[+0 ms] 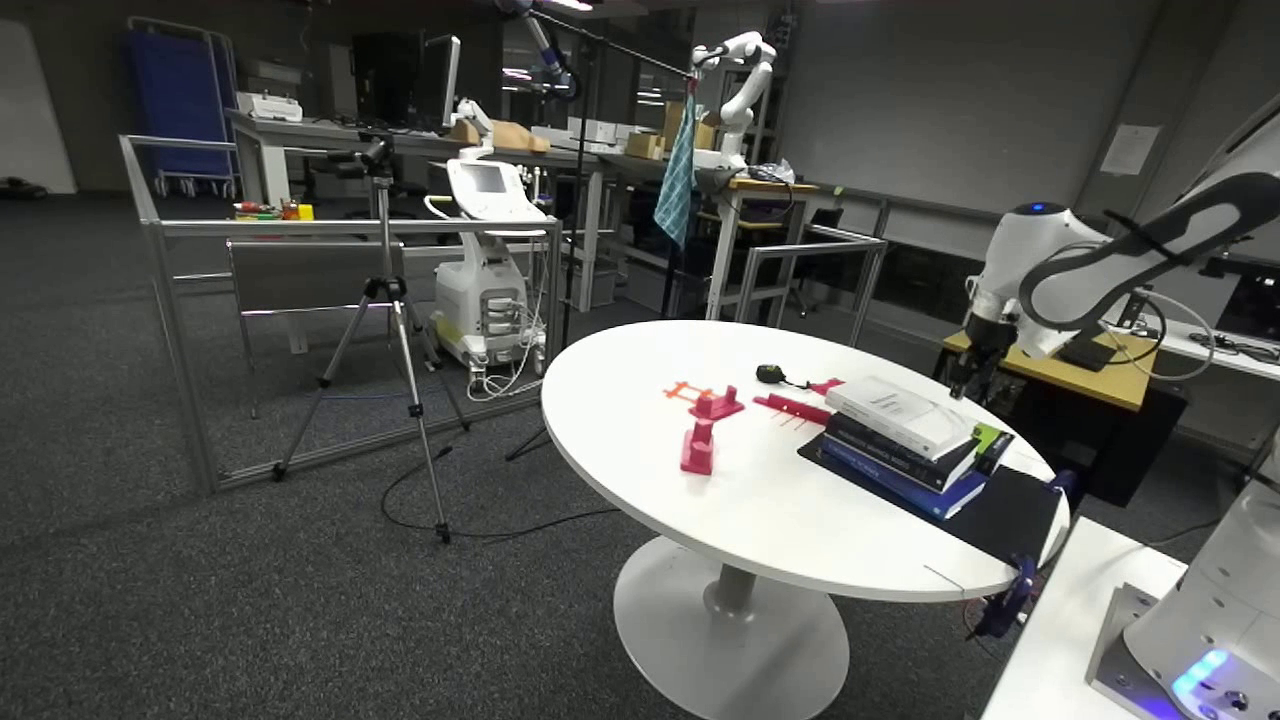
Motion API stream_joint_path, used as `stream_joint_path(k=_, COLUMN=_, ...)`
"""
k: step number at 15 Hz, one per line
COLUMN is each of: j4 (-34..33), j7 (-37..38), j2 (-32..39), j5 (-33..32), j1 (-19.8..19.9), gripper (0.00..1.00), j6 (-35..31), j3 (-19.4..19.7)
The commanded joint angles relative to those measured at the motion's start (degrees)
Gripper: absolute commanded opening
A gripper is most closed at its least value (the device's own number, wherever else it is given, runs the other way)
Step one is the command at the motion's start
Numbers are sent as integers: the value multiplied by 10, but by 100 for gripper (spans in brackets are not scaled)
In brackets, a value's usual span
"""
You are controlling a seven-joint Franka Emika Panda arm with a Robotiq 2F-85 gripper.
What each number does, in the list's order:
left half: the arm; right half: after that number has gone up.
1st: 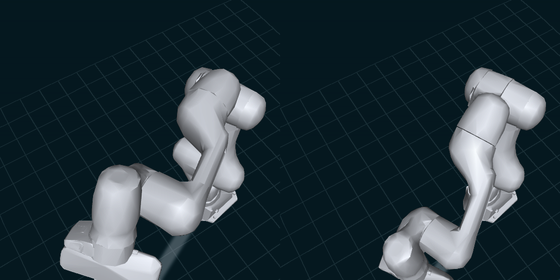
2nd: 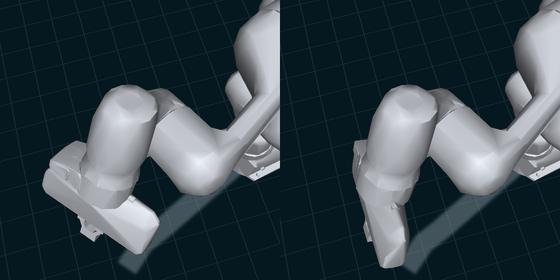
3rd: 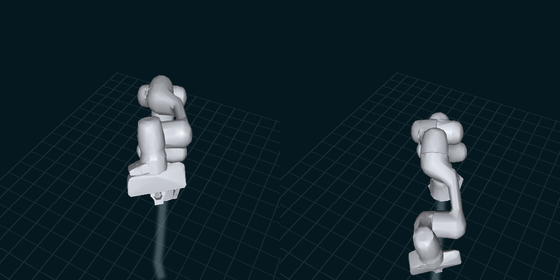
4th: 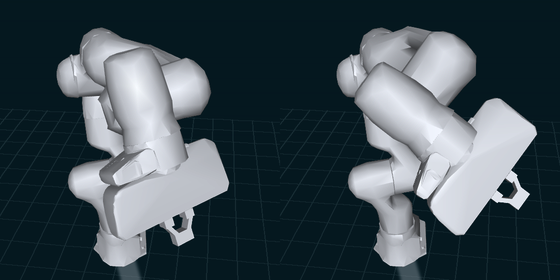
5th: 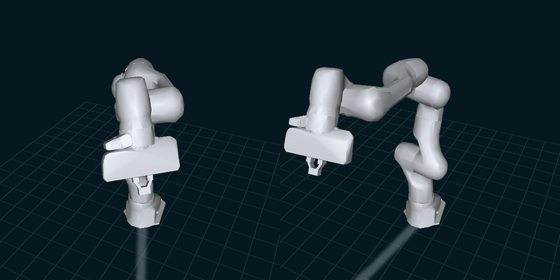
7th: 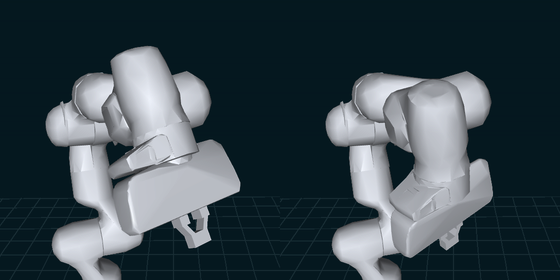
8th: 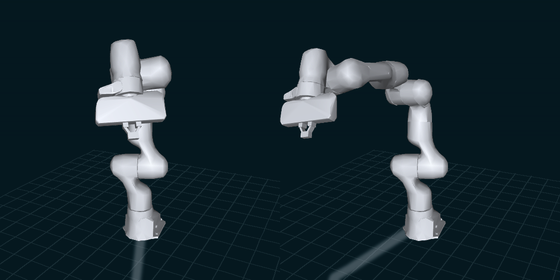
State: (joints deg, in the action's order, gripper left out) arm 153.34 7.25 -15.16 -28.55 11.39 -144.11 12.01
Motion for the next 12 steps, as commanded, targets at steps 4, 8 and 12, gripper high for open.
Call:
stream_joint_path(k=4, j4=-29, j7=9, j2=-133, j5=112, j1=7, gripper=100, j6=133, j3=-51)
stream_joint_path(k=8, j4=-50, j7=20, j2=-192, j5=103, j1=8, gripper=100, j6=235, j3=-82)
stream_joint_path(k=12, j4=-53, j7=37, j2=-201, j5=97, j1=3, gripper=100, j6=265, j3=-92)
